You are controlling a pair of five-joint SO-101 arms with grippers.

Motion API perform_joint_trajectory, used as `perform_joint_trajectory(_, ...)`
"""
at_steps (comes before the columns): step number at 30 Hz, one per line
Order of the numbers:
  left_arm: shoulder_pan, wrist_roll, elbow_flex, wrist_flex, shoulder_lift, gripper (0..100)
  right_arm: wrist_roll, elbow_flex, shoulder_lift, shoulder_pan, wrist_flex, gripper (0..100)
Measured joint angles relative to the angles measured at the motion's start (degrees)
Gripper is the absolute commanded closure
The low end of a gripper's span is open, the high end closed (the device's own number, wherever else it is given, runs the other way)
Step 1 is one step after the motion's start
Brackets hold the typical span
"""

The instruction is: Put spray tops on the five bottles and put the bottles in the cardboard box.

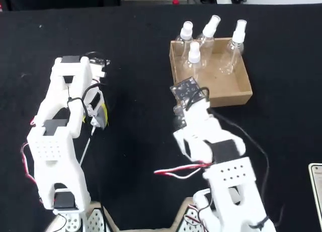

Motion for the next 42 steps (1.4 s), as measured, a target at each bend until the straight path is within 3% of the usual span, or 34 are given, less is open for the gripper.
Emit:
perform_joint_trajectory(17,3.08,-1.23,-0.62,-1.32,0.00,77,-2.20,15.56,-21.27,-0.44,-4.84,93.2)
perform_joint_trajectory(24,3.87,-1.23,1.14,-1.32,-0.09,94,-2.20,15.65,-21.63,-0.44,-4.84,93.2)
perform_joint_trajectory(32,5.19,-1.23,1.41,-1.14,-0.35,93,-2.20,15.56,-21.63,-0.44,-4.84,93.2)
perform_joint_trajectory(37,3.52,-1.23,4.48,0.26,-8.09,93,-2.99,12.40,-21.63,-0.70,-7.21,93.2)
perform_joint_trajectory(42,0.44,2.29,9.49,0.44,-22.24,93,-5.27,6.15,-21.63,-6.15,-8.88,93.2)
